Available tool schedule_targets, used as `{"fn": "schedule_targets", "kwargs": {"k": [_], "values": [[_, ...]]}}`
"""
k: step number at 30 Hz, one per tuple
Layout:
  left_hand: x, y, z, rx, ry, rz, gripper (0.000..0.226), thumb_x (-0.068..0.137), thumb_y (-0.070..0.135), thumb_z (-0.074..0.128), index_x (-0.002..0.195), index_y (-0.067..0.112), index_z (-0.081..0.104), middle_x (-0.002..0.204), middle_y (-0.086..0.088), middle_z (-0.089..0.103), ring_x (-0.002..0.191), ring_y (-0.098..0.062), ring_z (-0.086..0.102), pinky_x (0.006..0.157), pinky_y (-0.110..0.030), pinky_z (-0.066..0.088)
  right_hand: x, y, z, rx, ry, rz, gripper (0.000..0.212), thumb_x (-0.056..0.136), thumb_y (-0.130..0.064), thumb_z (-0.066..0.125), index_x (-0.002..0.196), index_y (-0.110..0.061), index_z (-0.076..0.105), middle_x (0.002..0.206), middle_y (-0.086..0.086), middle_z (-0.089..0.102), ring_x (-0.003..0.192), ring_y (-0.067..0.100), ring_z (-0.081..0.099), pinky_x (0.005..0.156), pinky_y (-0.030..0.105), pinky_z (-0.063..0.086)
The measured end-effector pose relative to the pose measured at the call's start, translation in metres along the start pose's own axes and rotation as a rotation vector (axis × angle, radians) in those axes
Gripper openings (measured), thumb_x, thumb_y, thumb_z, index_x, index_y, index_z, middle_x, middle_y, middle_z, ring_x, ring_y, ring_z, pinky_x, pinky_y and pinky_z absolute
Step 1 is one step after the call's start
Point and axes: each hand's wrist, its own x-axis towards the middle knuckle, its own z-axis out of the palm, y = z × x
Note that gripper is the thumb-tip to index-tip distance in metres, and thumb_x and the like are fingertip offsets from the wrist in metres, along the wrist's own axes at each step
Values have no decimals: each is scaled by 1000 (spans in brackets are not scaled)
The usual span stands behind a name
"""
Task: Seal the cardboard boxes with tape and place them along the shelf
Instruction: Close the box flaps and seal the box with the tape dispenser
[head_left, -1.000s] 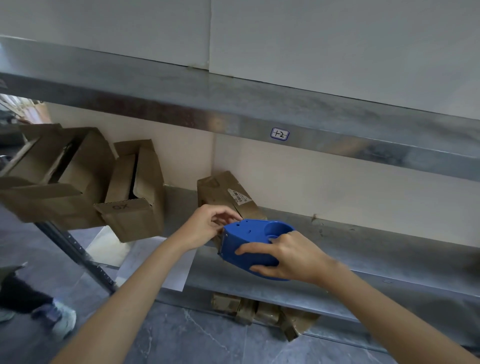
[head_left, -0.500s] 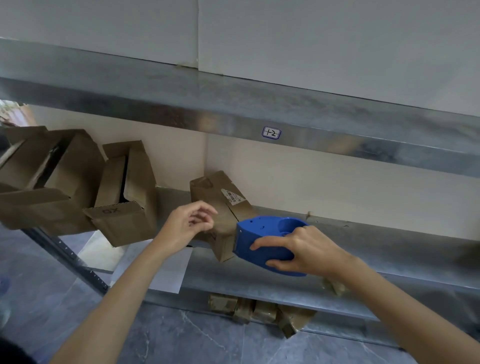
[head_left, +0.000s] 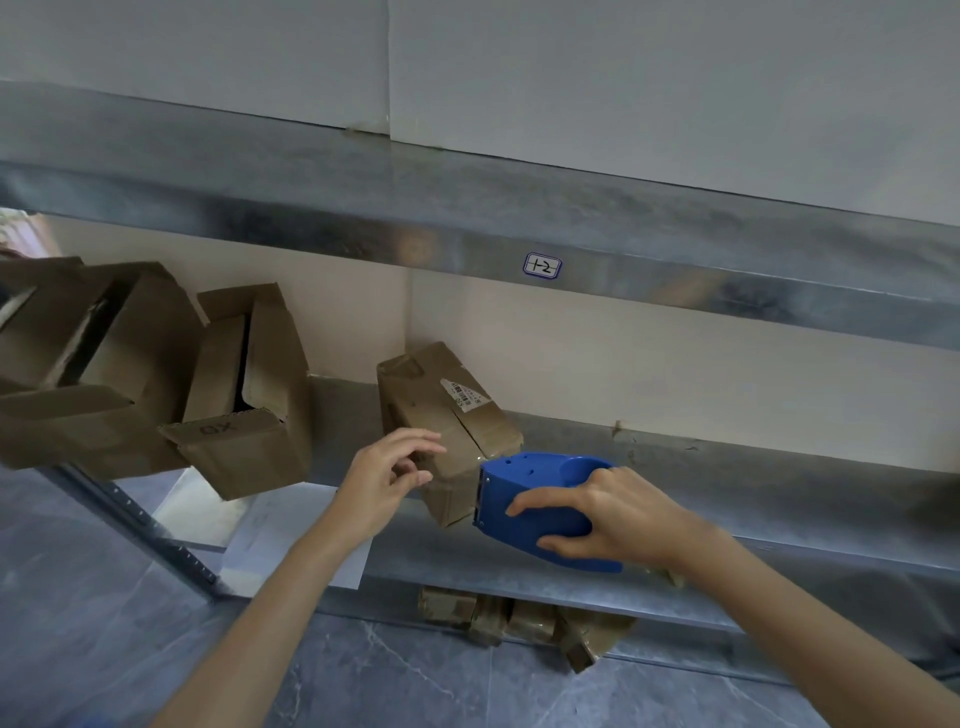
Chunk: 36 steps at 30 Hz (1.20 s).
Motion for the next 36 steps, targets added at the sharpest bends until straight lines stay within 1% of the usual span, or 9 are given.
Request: {"fn": "schedule_targets", "kwargs": {"k": [5, 10, 16, 20, 23, 25, 28, 33, 36], "values": [[2, -11, 6, 58, 16, 13, 41, 87, -2, 69, 110, 33, 70, 123, 22, 60, 84, -4, 62, 77, -6, 46, 6, 2, 4, 0, -12, -1, 41, 95, -53, 46, 135, -53, 39, 61, -10, 44, 51, 9, 38, 57, 22, 40], [0, -18, 14, 93, 80, 96, 40, 88, -1, 69, 118, 25, 69, 123, 22, 60, 101, 7, 59, 87, -5, 44, 8, 3, 7, 22, -21, 18, 42, 94, -55, 44, 136, -54, 37, 70, -8, 57, 53, 8, 40, 60, 24, 45], [-9, -26, 30, 182, 176, 210, 40, 89, -2, 66, 125, 15, 66, 129, 9, 59, 107, 7, 55, 94, -11, 46, 7, -1, 9, 58, 35, 11, 39, 91, -48, 54, 129, -49, 49, 52, -19, 25, 41, -3, 27, 50, 10, 23], [-8, -30, 30, 345, 234, 245, 41, 83, 8, 75, 122, 18, 67, 124, 8, 64, 117, -9, 50, 96, -28, 47, 6, 1, 12, 29, 35, 10, 40, 91, -50, 50, 131, -49, 45, 70, -19, 46, 45, 1, 31, 53, 13, 29], [-4, -28, 37, 320, 237, 225, 41, 81, 7, 77, 119, 15, 67, 136, -1, 59, 138, -11, 39, 111, -39, 36, 2, 5, 12, 19, 10, 29, 42, 91, -54, 42, 133, -52, 40, 78, -12, 62, 47, 4, 34, 53, 15, 29], [-1, -26, 42, 285, 245, 187, 41, 81, 5, 77, 120, 12, 64, 141, -7, 55, 138, -15, 40, 116, -43, 30, 1, 5, 12, 19, 12, 29, 42, 91, -55, 38, 133, -52, 40, 80, -11, 64, 45, 1, 32, 51, 10, 24], [3, -24, 44, 311, 280, 150, 35, 82, 2, 75, 115, 11, 65, 134, -10, 61, 127, -25, 56, 115, -46, 33, 3, 7, 14, 25, 21, 31, 44, 90, -57, 34, 133, -52, 39, 77, -11, 63, 43, 1, 33, 50, 10, 24], [11, -19, 49, 301, 369, 128, 24, 82, -7, 70, 102, 6, 67, 112, -11, 70, 114, -27, 64, 103, -54, 48, 6, 11, 17, 47, 2, 43, 45, 90, -59, 31, 136, -54, 34, 83, -12, 65, 52, 8, 44, 55, 19, 42], [15, -17, 55, 272, 413, 137, 25, 79, -11, 69, 99, 4, 65, 105, -11, 68, 109, -25, 63, 90, -46, 56, 8, 13, 17, 48, 9, 35, 43, 93, -54, 41, 135, -52, 38, 74, -18, 53, 46, 3, 38, 53, 14, 34]]}}
